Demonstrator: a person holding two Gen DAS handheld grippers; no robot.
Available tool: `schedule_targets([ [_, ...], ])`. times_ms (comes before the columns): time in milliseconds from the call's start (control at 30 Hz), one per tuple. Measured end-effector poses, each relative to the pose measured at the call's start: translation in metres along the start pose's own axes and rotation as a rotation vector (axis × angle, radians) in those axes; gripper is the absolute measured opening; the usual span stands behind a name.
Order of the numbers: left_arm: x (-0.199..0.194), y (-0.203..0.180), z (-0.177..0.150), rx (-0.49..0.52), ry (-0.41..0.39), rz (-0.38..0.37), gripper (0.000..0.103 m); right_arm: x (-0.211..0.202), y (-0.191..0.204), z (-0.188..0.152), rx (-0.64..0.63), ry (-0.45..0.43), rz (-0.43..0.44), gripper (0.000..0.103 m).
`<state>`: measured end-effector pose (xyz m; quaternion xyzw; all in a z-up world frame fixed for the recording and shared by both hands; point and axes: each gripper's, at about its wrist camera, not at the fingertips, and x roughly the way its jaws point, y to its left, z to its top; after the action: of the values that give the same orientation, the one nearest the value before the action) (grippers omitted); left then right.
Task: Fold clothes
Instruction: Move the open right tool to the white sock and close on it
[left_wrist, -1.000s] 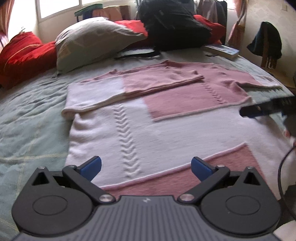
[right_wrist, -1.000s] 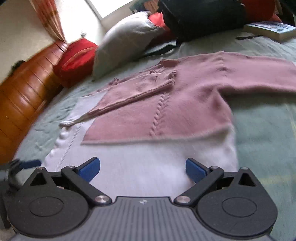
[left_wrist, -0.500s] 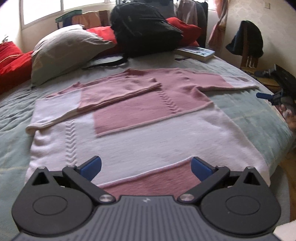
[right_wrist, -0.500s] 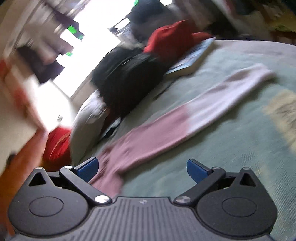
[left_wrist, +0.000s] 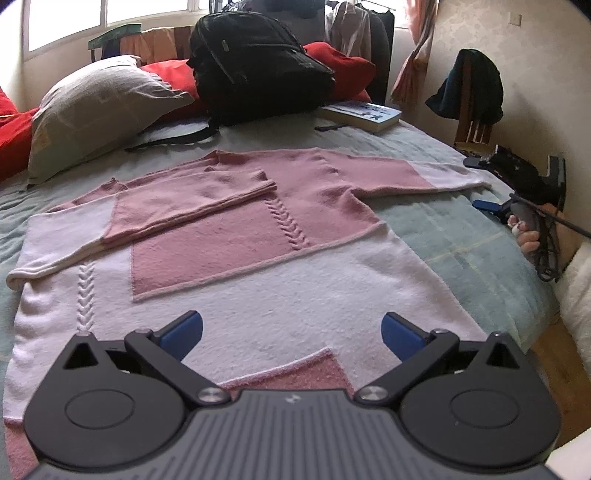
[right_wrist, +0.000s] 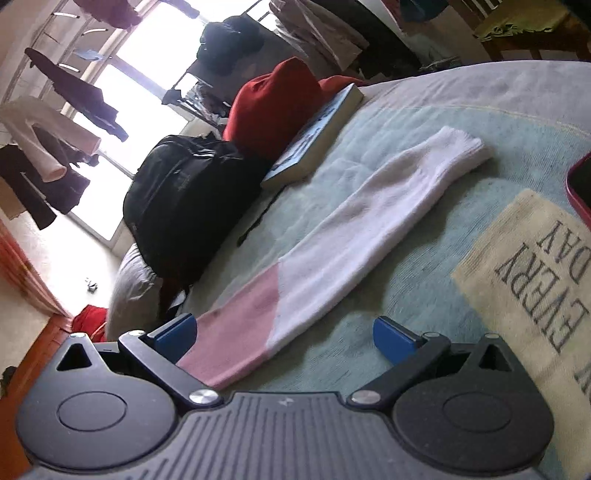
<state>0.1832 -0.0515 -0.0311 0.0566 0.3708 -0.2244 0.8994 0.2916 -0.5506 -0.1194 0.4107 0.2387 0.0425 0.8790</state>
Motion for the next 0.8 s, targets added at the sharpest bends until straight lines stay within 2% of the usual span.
schedule_targets([
  [200,0.009,0.002,0.002,0.011,0.016,0.031,0.102,0.015,-0.007,0.011,-0.007,-0.02,0.001,0.103],
  [600,0.021,0.004,0.004,0.004,0.032,0.032,0.102,0.044,-0.019,0.039,0.018,-0.074,0.012,0.103],
  [800,0.028,0.003,0.002,0.018,0.051,0.033,0.102,0.06,-0.021,0.052,-0.032,-0.073,0.005,0.103],
])
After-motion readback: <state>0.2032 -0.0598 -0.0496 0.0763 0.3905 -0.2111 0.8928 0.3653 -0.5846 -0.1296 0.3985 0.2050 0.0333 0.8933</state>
